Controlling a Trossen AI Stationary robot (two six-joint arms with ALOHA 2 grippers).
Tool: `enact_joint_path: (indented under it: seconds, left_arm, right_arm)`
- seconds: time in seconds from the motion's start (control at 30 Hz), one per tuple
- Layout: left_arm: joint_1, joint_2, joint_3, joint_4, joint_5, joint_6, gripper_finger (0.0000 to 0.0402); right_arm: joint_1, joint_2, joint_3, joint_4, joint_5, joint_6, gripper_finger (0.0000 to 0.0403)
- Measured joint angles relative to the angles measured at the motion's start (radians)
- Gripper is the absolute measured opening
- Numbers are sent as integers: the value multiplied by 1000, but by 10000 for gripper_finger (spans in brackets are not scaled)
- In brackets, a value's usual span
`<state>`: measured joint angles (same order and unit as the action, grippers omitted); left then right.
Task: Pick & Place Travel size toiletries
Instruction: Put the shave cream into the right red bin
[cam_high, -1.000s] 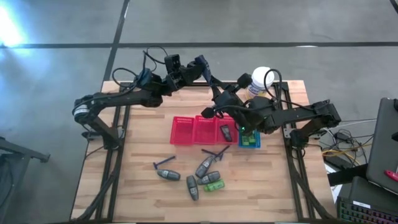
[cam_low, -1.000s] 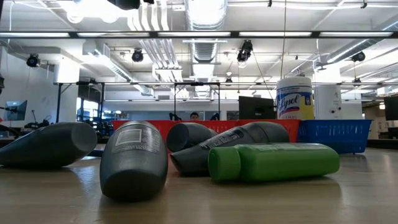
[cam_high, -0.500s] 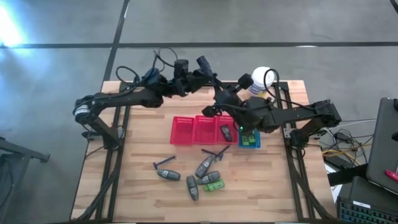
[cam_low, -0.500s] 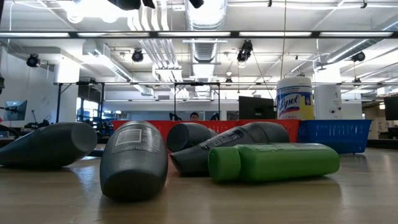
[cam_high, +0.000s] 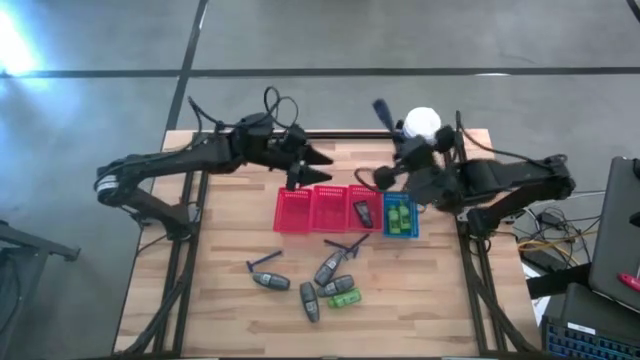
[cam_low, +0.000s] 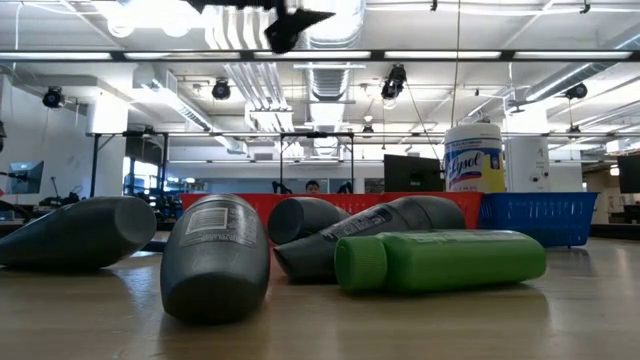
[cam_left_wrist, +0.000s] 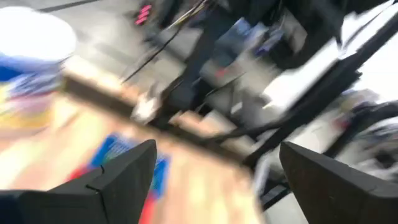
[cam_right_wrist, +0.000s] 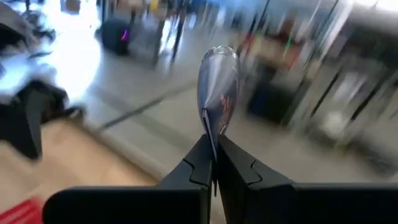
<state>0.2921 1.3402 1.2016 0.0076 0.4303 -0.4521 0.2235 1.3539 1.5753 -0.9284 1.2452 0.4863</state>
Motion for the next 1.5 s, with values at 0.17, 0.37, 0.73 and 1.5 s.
enact_joint_path:
  seconds: [0.17, 0.37, 0.73, 1.5]
  left_arm:
    - [-20, -127, -92, -224, -203, 111, 345]
    - [-48, -254, -260, -260, -391, 129, 344]
    - [-83, -456, -527, -266, -397, 30, 342]
    - [-153, -602, -653, -393, -316, 86, 342]
  right_arm:
    - [-27, 46, -63, -400, -238, 508, 8]
    - [-26, 168, -144, -309, -422, 606, 8]
    - [-9, 241, -321, -79, -676, 721, 8]
    - [-132, 253, -566, 267, -849, 701, 78]
